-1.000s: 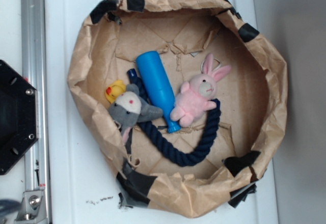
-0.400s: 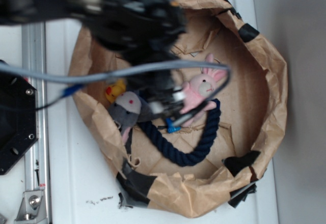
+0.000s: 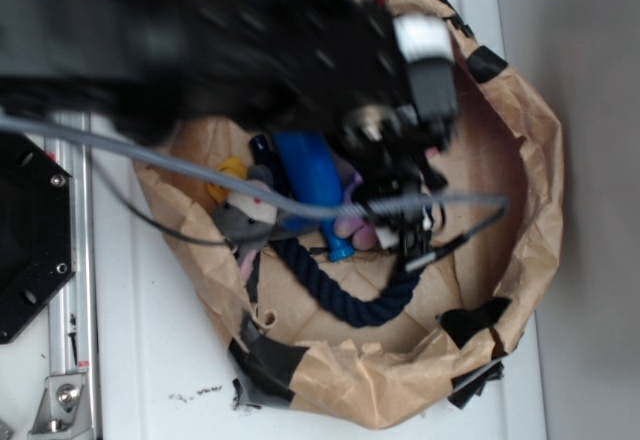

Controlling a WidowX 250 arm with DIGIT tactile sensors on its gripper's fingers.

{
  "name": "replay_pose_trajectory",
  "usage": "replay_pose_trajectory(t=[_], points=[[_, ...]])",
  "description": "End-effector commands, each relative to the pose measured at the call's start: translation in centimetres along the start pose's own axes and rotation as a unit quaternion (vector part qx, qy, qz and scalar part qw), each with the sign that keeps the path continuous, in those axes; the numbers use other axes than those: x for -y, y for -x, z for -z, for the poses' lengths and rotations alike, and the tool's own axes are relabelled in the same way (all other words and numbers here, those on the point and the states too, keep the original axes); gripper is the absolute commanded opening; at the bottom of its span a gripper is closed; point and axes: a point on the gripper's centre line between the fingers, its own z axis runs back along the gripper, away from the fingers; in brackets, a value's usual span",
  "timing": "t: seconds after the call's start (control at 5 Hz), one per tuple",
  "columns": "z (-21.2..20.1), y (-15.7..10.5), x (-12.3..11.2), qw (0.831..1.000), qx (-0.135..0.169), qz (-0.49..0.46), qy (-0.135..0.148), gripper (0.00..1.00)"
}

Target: Grab the pink bunny.

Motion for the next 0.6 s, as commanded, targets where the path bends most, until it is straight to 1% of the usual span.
replay_pose_trajectory(t=[0.0,0.2,0.4], points=[[4.8,-0.6,2.0,0.993,-0.048,0.105,-0.009,0.00],[1.9,-1.4,1.3,0.994,-0.033,0.104,-0.009,0.00],[-2.8,-2.1,0.5,0.991,0.008,0.126,-0.032,0.00]])
